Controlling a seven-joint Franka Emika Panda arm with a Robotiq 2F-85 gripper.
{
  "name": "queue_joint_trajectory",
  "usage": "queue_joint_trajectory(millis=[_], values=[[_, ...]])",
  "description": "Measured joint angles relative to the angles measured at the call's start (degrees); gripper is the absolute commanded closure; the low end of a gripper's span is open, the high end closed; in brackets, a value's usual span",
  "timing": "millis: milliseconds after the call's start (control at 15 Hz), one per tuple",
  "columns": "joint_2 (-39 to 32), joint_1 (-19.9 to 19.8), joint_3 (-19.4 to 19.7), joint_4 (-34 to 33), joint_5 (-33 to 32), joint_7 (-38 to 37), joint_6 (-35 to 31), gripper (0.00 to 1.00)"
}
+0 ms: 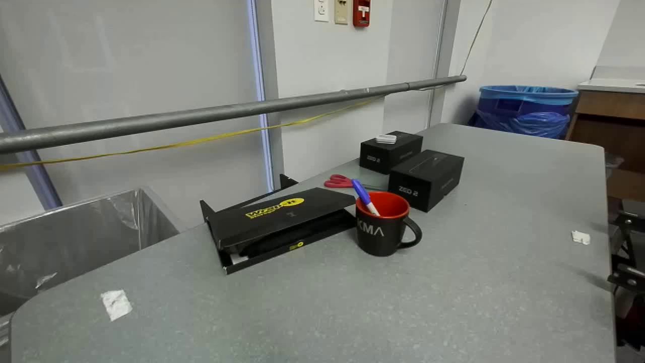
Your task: Remove the pen from the black cup and put it on the table
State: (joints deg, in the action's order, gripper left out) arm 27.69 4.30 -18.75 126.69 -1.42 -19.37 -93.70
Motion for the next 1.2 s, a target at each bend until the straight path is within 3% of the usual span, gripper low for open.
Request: queue_joint_trajectory(millis=[467,667,933,1200], values=[[-0.05,0.11,0.06,0.00,-0.37,0.34,-0.24,0.00],[-2.47,0.39,0.02,1.35,-3.37,2.46,-8.44,0.00],[-12.81,0.54,0.41,3.05,-4.63,4.17,-22.19,0.00],[-21.73,0.90,1.25,0.86,-4.90,4.75,-26.28,0.00]])
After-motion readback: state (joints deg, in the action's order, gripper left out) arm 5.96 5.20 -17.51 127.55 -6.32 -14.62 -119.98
